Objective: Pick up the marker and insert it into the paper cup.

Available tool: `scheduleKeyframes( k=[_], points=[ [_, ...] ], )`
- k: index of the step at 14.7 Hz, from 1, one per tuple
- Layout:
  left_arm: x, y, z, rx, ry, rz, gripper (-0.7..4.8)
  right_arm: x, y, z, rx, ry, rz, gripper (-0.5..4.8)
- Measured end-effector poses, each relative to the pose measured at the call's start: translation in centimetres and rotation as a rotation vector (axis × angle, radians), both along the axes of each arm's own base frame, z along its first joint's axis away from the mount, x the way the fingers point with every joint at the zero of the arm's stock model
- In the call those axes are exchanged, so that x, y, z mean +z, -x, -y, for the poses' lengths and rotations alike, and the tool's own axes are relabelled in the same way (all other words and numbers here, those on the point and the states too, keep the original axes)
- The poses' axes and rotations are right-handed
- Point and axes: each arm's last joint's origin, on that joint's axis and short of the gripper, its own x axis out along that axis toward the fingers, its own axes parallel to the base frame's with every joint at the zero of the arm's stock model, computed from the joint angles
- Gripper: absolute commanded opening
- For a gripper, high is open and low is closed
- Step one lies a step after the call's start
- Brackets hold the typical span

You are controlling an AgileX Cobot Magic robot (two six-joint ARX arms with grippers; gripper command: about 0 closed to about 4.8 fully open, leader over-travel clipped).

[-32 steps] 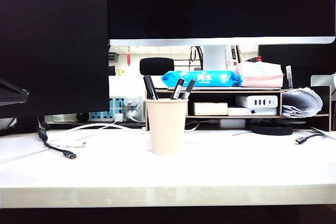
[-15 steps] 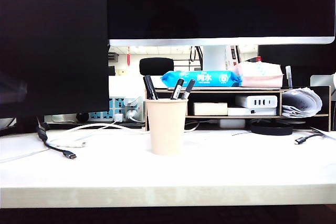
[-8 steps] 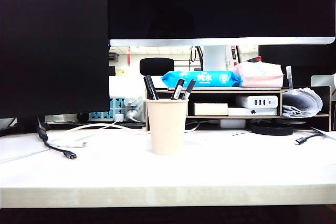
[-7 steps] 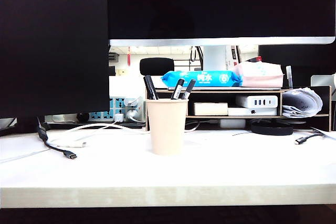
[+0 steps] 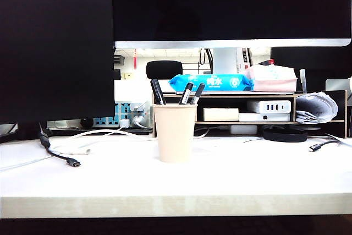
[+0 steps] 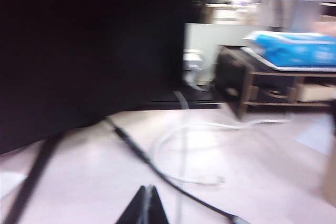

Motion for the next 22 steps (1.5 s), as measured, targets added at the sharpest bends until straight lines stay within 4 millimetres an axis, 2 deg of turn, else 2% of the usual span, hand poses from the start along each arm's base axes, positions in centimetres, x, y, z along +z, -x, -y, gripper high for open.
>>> scheduleKeyframes(
  k=[3,22],
  points=[
    [0.0,-0.02,-0.17,0.058,0.003,0.0,-0.05,0.0,0.0,0.0,0.0,0.0,0.0,-0.05],
    [0.0,-0.02,-0.17,0.059,0.0,0.0,-0.05,0.0,0.0,0.0,0.0,0.0,0.0,-0.05]
  ],
)
